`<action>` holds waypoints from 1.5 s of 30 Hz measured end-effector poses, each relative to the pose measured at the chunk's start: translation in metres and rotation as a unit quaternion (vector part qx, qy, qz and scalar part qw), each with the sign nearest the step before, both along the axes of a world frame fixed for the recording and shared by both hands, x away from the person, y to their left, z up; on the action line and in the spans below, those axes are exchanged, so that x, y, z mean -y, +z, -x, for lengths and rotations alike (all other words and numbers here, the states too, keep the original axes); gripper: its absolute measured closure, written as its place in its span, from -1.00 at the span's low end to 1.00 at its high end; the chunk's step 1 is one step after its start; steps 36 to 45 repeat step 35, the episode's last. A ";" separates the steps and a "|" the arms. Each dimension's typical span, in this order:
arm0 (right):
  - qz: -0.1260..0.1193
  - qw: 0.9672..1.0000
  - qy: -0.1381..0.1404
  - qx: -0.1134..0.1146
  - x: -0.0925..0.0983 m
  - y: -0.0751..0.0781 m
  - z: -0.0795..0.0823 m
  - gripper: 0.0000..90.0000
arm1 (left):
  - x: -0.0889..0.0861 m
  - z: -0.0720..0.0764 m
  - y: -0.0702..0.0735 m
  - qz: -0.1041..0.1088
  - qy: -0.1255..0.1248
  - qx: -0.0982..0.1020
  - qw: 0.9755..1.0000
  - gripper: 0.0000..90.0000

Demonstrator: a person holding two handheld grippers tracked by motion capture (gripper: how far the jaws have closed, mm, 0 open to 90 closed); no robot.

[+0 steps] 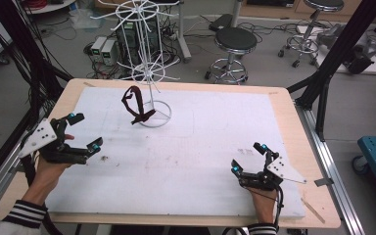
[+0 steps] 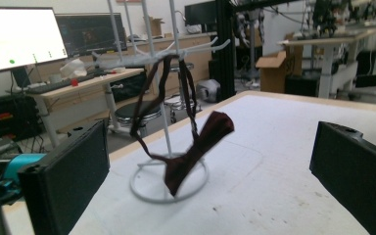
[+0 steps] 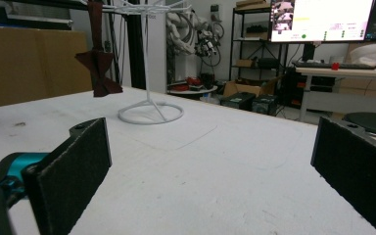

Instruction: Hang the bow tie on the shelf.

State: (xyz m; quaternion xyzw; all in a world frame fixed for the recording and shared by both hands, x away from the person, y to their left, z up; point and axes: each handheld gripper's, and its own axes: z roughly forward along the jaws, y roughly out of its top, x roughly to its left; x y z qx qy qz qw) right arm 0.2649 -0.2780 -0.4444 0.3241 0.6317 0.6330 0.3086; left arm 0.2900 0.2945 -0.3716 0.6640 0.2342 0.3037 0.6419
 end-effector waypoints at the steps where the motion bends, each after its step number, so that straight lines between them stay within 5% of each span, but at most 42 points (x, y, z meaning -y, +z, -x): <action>1: 0.001 1.000 0.000 0.002 0.000 -0.001 0.000 -0.99 | 0.000 0.003 -0.006 0.002 0.005 0.003 1.000 -0.96; 12: 0.001 1.000 -0.005 0.001 0.000 -0.007 -0.002 -0.99 | -0.005 0.016 -0.048 0.028 0.021 0.016 0.999 -0.96; 27: 0.006 1.000 -0.011 0.003 0.000 -0.009 -0.002 -0.99 | -0.008 0.013 -0.081 0.030 0.030 -0.012 0.999 -0.96; 34: 0.008 1.000 -0.014 0.004 0.000 -0.009 -0.002 -0.99 | -0.009 0.013 -0.083 0.040 0.053 -0.019 0.998 -0.96; 45: 0.006 1.000 -0.014 -0.001 -0.001 -0.009 -0.001 -0.99 | -0.009 0.013 -0.083 0.043 0.053 -0.019 0.997 -0.96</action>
